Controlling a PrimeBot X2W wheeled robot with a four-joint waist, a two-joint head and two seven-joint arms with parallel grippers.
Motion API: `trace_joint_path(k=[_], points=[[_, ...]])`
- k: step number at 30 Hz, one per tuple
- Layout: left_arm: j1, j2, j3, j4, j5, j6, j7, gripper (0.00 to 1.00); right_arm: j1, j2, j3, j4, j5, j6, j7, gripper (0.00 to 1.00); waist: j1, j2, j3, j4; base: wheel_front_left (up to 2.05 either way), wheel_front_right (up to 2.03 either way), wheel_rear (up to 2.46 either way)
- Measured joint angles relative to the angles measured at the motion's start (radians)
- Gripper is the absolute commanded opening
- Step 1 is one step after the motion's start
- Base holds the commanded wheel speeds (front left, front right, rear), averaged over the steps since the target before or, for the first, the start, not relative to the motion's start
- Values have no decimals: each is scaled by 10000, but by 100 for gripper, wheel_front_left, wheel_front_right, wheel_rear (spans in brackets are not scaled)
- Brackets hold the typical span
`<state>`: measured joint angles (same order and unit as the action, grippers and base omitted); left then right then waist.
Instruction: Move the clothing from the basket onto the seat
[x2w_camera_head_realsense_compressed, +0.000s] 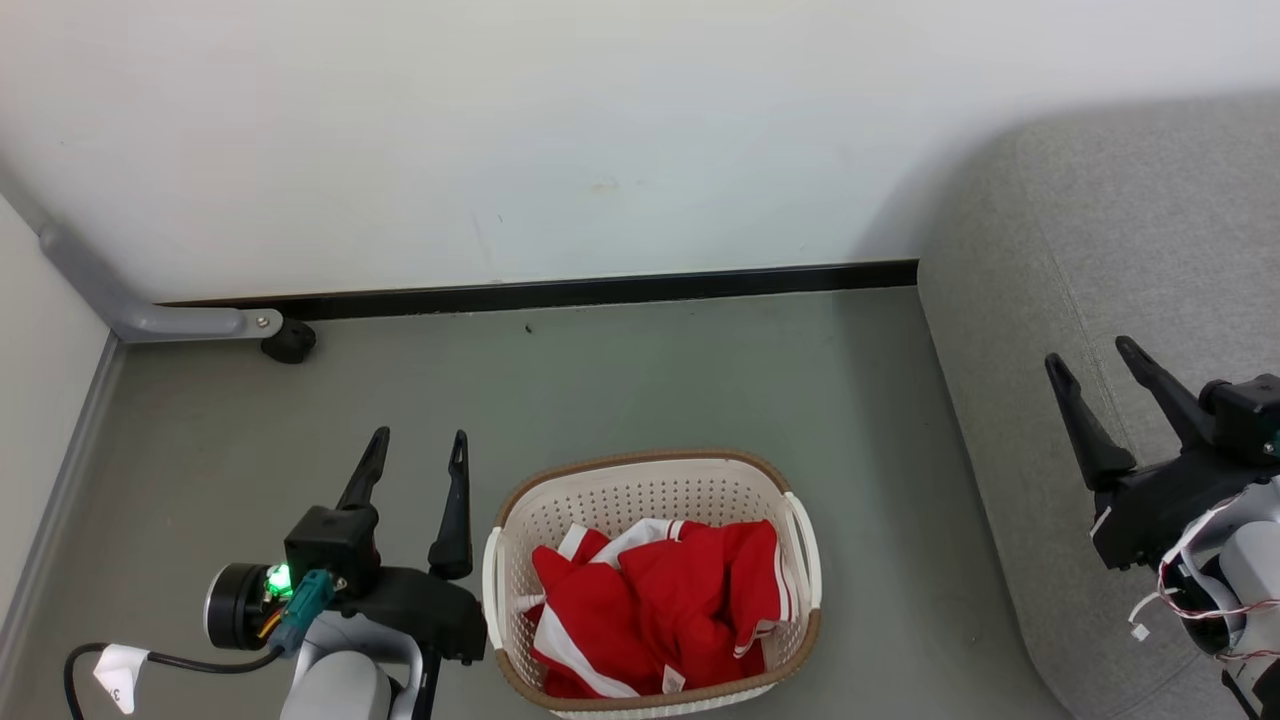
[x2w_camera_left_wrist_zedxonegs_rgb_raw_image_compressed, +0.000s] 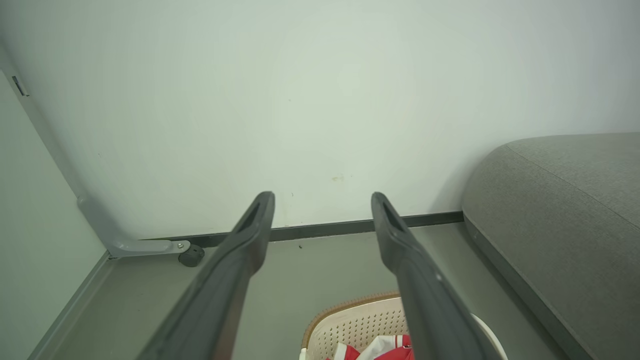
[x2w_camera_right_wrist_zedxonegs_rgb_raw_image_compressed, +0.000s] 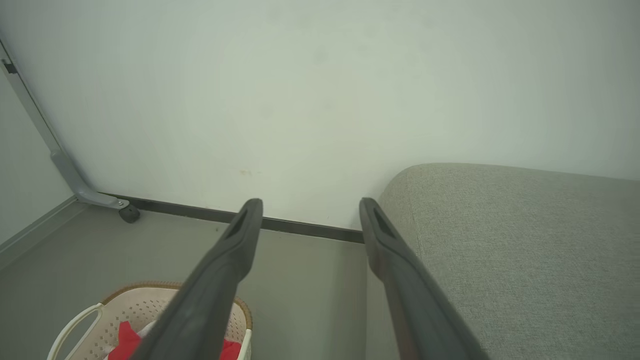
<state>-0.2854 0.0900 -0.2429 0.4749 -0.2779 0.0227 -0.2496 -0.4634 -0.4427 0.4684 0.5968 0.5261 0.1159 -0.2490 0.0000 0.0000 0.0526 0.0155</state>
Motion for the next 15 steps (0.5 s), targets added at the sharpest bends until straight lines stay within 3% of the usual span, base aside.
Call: trace_joint_path(k=[15], points=[[-13, -219, 378, 167, -8, 54, 0, 100, -185, -125, -591, -88, -286, -115, -2, 100, 0, 0, 209, 94, 0, 0, 0]])
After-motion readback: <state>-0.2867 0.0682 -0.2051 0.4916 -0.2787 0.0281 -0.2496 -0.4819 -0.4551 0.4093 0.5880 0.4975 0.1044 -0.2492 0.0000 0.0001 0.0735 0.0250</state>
